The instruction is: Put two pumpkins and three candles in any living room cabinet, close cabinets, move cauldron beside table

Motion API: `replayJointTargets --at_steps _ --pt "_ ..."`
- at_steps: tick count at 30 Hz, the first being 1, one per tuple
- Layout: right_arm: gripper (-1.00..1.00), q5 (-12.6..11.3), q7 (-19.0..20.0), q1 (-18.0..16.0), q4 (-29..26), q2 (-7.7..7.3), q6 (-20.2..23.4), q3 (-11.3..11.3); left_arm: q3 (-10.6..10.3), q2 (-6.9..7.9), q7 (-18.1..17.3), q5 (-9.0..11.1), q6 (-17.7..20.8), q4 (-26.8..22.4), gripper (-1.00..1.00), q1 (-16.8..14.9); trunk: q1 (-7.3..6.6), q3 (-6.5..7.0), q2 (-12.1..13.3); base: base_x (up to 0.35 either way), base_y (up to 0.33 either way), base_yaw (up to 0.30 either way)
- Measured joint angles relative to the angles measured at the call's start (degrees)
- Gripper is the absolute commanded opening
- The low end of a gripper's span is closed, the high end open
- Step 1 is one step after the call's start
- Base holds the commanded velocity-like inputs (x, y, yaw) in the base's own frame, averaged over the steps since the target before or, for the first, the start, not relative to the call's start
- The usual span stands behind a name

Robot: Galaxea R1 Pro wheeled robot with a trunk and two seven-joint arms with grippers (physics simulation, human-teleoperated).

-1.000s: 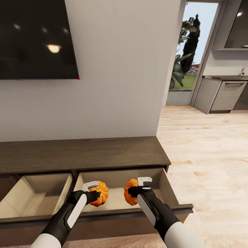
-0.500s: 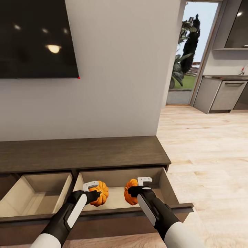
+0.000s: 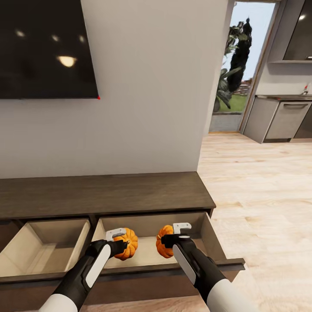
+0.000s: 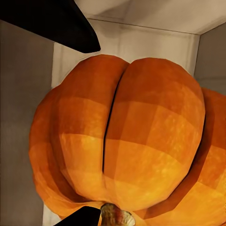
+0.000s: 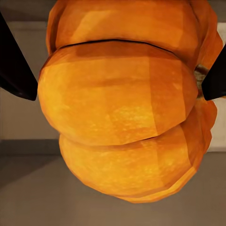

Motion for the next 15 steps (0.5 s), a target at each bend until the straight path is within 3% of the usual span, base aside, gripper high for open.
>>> replayJointTargets --at_steps 6,15 --pt "-1.00 0.00 0.00 0.00 0.00 0.00 0.00 0.00 -0.63 0.00 0.00 -0.08 0.02 -0.04 -1.00 -0.01 0.01 0.00 0.00 0.008 0.000 0.000" --pt "-1.00 -0.05 0.00 0.01 0.01 0.00 0.02 -0.01 -0.66 0.01 0.02 -0.12 0.04 -0.03 -1.00 -0.01 1.98 -1.61 -3.59 0.000 0.000 0.000"
